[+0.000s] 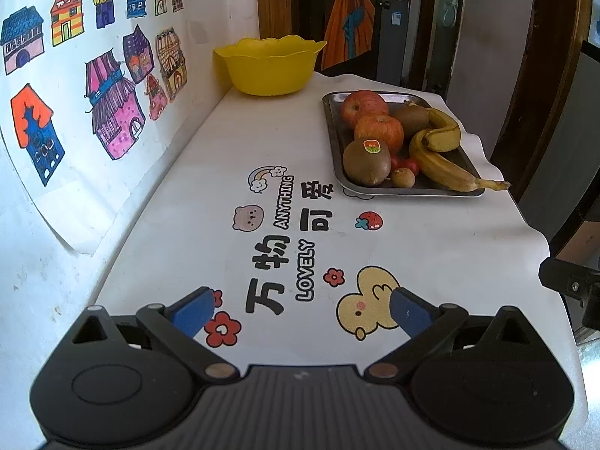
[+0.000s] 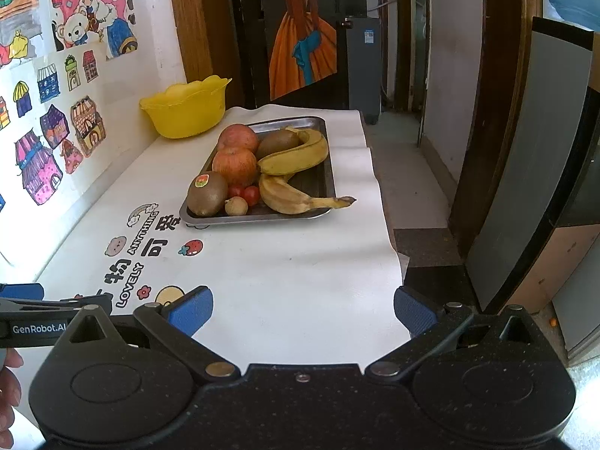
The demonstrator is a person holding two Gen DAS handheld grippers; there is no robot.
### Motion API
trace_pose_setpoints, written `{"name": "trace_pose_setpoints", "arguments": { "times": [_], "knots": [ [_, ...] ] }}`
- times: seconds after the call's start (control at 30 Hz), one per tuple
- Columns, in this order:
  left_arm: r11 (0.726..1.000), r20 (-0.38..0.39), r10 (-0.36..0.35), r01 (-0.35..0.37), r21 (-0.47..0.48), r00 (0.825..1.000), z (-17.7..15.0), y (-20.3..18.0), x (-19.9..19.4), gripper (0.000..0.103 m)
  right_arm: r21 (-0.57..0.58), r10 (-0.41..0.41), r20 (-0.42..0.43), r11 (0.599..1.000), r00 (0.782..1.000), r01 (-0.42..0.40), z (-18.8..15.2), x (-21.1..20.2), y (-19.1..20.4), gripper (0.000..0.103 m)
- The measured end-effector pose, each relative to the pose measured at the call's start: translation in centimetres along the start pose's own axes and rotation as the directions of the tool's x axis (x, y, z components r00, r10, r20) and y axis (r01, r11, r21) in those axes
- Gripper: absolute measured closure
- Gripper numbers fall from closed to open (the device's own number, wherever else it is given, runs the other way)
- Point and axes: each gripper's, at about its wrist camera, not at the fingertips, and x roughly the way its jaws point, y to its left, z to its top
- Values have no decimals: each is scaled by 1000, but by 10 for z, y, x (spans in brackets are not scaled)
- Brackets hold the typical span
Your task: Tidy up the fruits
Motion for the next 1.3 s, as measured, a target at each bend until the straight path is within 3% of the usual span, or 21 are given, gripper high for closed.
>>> {"name": "trace_pose_setpoints", "arguments": {
  "times": [1.3],
  "knots": [
    [1000,-11,-1,2,3,1000,-2,3,1,1,-2,1,-1,1000,1000,-1,1,0,3,1]
  ]
}}
